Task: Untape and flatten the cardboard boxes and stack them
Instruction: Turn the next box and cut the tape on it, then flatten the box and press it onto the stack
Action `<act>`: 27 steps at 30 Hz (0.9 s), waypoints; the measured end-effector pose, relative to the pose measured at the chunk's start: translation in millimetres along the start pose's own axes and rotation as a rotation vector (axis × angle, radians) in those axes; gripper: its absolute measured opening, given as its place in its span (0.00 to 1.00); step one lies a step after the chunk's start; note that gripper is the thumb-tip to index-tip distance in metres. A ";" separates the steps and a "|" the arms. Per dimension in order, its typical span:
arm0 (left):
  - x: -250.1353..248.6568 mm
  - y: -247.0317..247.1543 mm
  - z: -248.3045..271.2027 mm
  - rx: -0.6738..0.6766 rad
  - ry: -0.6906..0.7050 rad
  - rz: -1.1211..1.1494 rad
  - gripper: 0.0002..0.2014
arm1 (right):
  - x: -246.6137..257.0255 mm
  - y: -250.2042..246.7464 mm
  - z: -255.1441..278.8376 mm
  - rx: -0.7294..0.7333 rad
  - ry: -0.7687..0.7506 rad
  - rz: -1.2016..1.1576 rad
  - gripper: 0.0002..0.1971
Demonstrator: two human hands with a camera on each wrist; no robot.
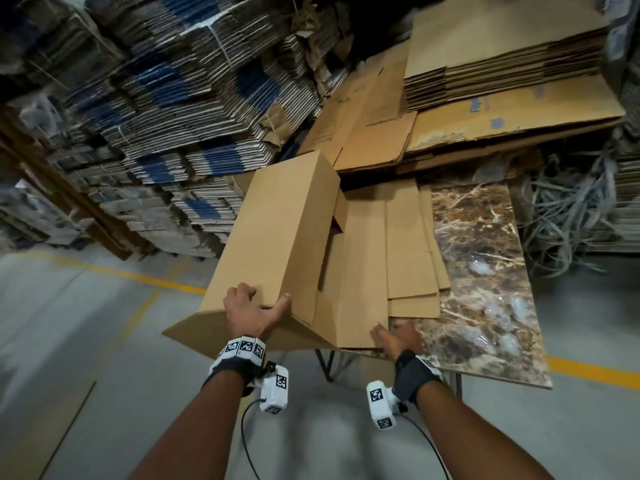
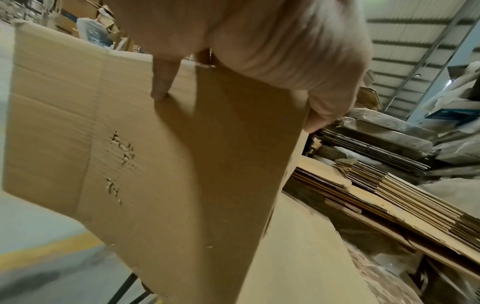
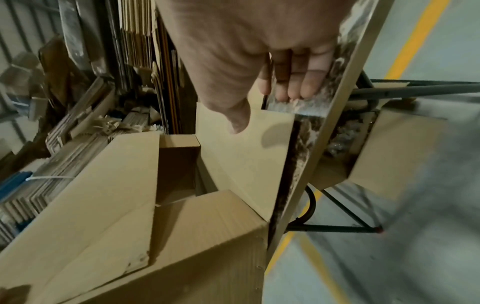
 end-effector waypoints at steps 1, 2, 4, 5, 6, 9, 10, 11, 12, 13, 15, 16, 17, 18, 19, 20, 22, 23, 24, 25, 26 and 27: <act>3.5 -1.6 -1.6 0.001 -0.003 0.022 0.39 | -0.3 7.3 -3.0 0.009 -0.004 -0.006 0.27; 5.6 -2.8 -3.6 0.000 -0.004 0.044 0.40 | 2.3 11.6 0.4 0.034 0.004 -0.020 0.28; 8.5 -4.8 -9.3 0.003 0.000 0.087 0.41 | 1.1 24.5 -1.6 0.091 0.027 -0.098 0.28; 9.3 -6.3 -12.5 0.006 0.002 0.106 0.41 | -0.3 31.8 -4.0 0.121 0.029 -0.158 0.26; 9.8 -8.7 -15.1 0.008 0.005 0.121 0.40 | -0.9 37.7 -4.8 0.160 0.020 -0.199 0.26; 15.1 -19.3 -22.9 -0.002 0.008 0.157 0.38 | 9.0 49.7 7.3 0.238 -0.011 -0.356 0.15; 18.0 -23.3 -25.0 -0.014 -0.002 0.183 0.37 | 18.4 51.1 16.4 0.261 -0.028 -0.422 0.10; 21.6 -31.1 -27.0 -0.041 -0.022 0.225 0.37 | 30.6 52.6 26.0 0.285 -0.058 -0.475 0.08; 27.4 -40.6 -28.6 -0.084 -0.056 0.278 0.37 | 43.2 54.4 35.2 0.305 -0.101 -0.506 0.12; 35.2 -50.9 -29.7 -0.134 -0.104 0.335 0.37 | 57.0 54.3 44.4 0.313 -0.163 -0.512 0.17; 53.2 -72.8 -28.2 -0.213 -0.221 0.435 0.38 | 85.8 51.6 59.1 0.311 -0.280 -0.472 0.32; 60.4 -84.6 -24.6 -0.239 -0.284 0.477 0.36 | 101.7 46.5 68.0 0.310 -0.327 -0.458 0.36; 66.2 -95.3 -19.9 -0.255 -0.347 0.518 0.32 | 118.3 41.7 76.9 0.324 -0.370 -0.467 0.36; 73.9 -101.6 -15.1 -0.260 -0.415 0.551 0.28 | 135.6 36.3 85.3 0.327 -0.424 -0.490 0.32; 80.1 -105.3 -10.1 -0.257 -0.480 0.574 0.25 | 152.6 32.2 92.4 0.346 -0.479 -0.536 0.26; 86.1 -106.8 -4.6 -0.253 -0.533 0.594 0.24 | 169.2 27.6 102.7 0.380 -0.525 -0.570 0.19; 89.3 -106.8 7.5 -0.241 -0.626 0.686 0.27 | 194.7 23.0 117.2 0.465 -0.548 -0.666 0.13; 87.1 -106.9 13.0 -0.244 -0.669 0.751 0.30 | 203.9 20.6 123.4 0.502 -0.533 -0.723 0.12; 82.6 -108.7 17.7 -0.254 -0.706 0.819 0.33 | 212.4 17.8 129.4 0.537 -0.512 -0.774 0.12; 77.1 -110.8 20.9 -0.267 -0.730 0.881 0.34 | 219.4 16.1 132.2 0.569 -0.496 -0.821 0.13; 70.9 -112.9 21.6 -0.279 -0.745 0.943 0.34 | 227.0 12.6 136.3 0.600 -0.479 -0.858 0.14; 64.8 -113.3 20.9 -0.282 -0.762 1.004 0.34 | 234.2 9.7 139.5 0.630 -0.453 -0.896 0.15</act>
Point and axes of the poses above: each hand's wrist, its own z-axis away from the middle knuckle, its own y-axis out of the palm, x = y × z, the point moved 4 cm from there along -z, towards the middle knuckle, and after that the axes turned 1 degree about -y, right-handed, at the moved point
